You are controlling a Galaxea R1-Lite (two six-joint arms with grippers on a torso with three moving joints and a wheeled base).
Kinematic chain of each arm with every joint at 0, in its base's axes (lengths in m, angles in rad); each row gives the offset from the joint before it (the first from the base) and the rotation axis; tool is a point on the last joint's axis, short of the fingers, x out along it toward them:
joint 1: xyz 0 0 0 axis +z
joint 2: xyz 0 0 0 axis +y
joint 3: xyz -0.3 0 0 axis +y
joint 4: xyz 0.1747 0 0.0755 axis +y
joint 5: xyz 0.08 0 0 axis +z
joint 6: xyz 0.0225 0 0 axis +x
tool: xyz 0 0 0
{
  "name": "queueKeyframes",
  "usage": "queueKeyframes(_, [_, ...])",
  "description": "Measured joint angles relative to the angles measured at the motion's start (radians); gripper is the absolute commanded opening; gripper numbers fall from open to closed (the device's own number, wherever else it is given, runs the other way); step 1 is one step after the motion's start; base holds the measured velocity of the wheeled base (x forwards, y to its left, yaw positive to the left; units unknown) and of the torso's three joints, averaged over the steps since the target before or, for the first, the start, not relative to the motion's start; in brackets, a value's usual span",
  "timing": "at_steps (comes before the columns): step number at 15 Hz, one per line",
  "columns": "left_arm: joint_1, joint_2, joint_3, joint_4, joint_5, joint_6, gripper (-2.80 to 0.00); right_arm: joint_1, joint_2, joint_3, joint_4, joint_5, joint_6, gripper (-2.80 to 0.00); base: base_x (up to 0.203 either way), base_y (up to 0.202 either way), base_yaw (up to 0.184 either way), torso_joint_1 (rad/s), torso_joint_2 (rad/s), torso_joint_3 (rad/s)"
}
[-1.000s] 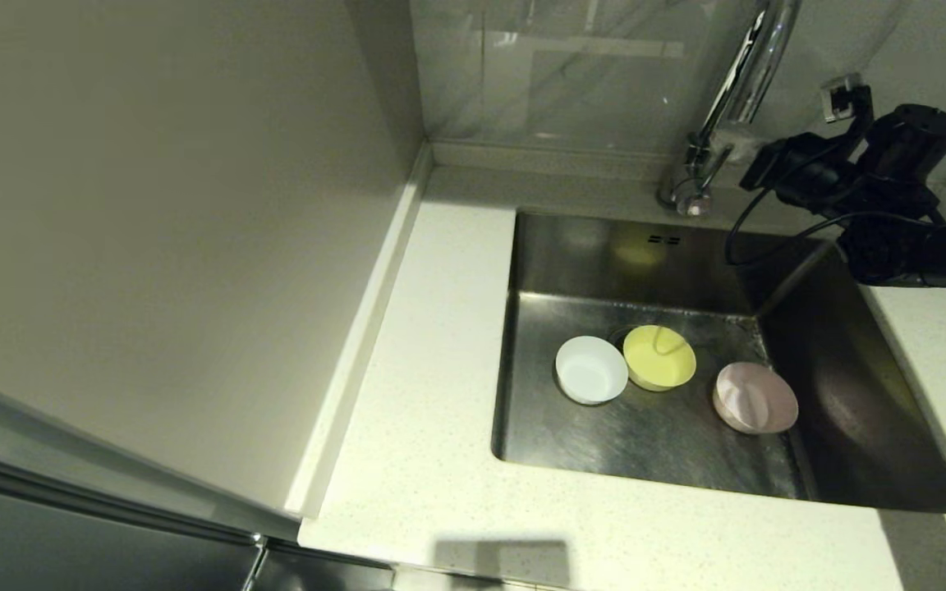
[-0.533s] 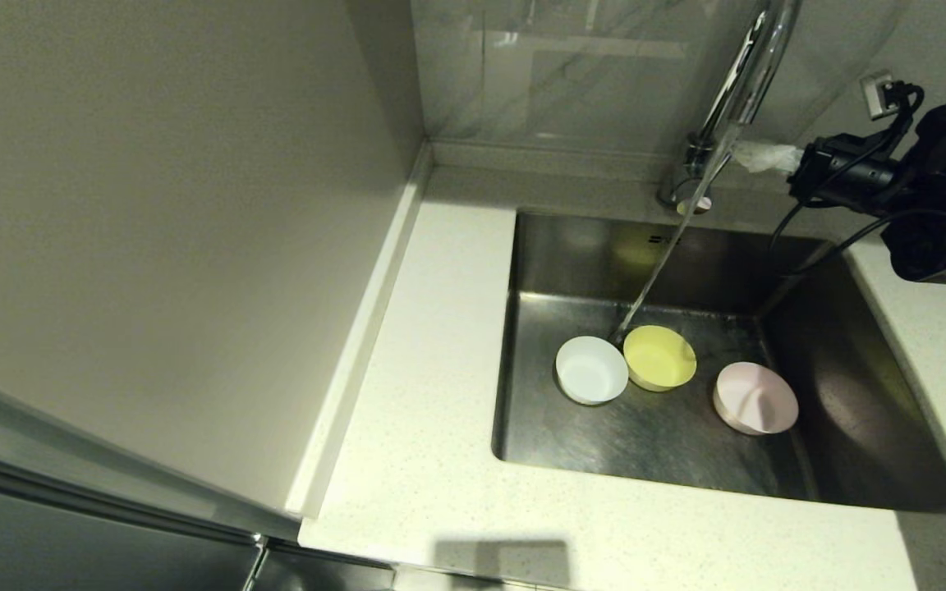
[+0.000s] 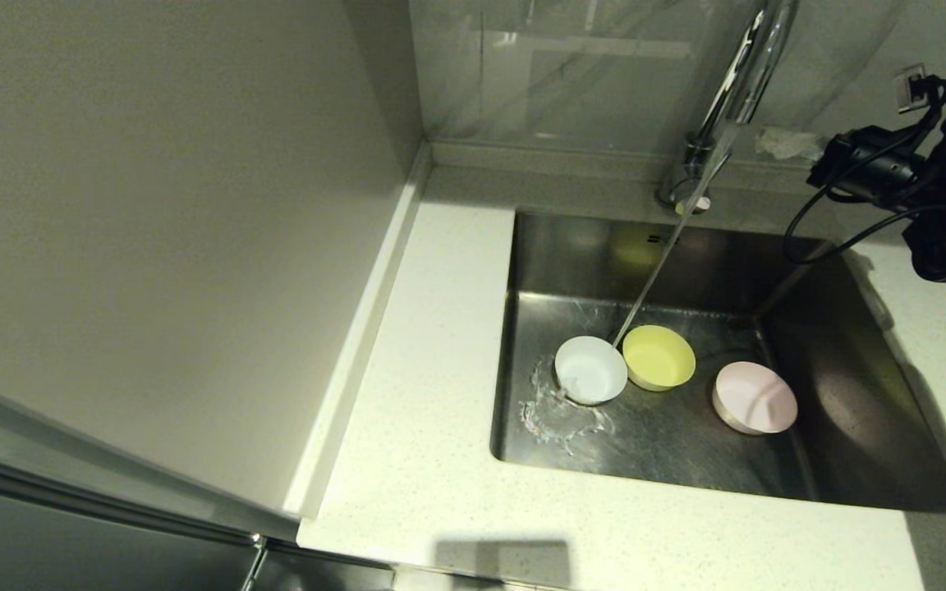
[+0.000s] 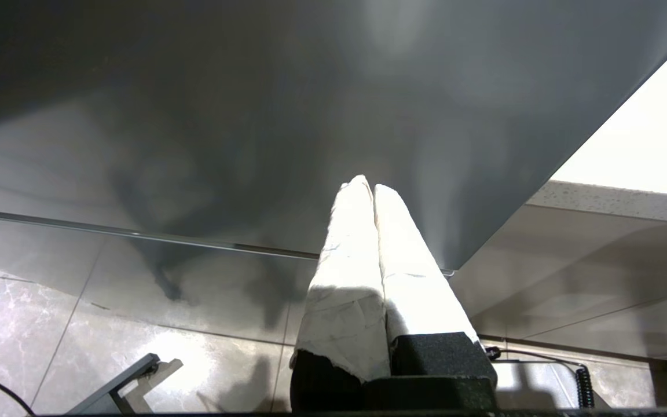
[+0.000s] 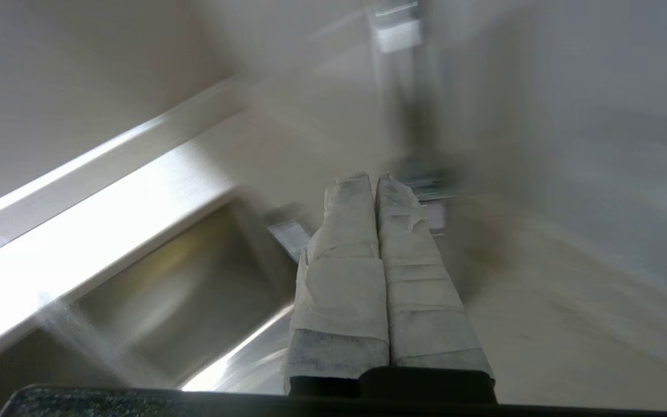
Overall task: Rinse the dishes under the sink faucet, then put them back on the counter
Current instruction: Turn on the faucet, then wait for the water to rinse the bowl
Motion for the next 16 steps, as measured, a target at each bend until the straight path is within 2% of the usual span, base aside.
queueKeyframes(2, [0.000, 0.000, 0.000, 0.000, 0.000, 0.000, -2.80, -0.007, -0.031, 0.063, 0.008, -0.064, -0.027, -2.80, 0.000, 0.000, 0.000, 0.000, 0.00, 0.000])
queueKeyframes(5, [0.000, 0.000, 0.000, 0.000, 0.000, 0.000, -2.80, -0.025, -0.078, 0.205, 0.025, -0.131, -0.129, -2.80, 0.000, 0.000, 0.000, 0.000, 0.00, 0.000])
queueKeyframes(8, [0.000, 0.000, 0.000, 0.000, 0.000, 0.000, -2.80, -0.029, -0.145, 0.310, 0.151, -0.321, -0.256, -2.80, 0.000, 0.000, 0.000, 0.000, 0.00, 0.000])
queueKeyframes(10, [0.000, 0.000, 0.000, 0.000, 0.000, 0.000, -2.80, -0.031, -0.200, 0.335, 0.329, -0.472, -0.342, -2.80, 0.000, 0.000, 0.000, 0.000, 0.00, 0.000])
queueKeyframes(12, [0.000, 0.000, 0.000, 0.000, 0.000, 0.000, -2.80, -0.030, -0.270, 0.340, 0.522, -0.605, -0.342, -2.80, 0.000, 0.000, 0.000, 0.000, 0.00, 0.000])
queueKeyframes(16, [0.000, 0.000, 0.000, 0.000, 0.000, 0.000, -2.80, -0.033, -0.436, 0.383, 0.867, -0.751, -0.242, -2.80, 0.000, 0.000, 0.000, 0.000, 0.00, 0.000])
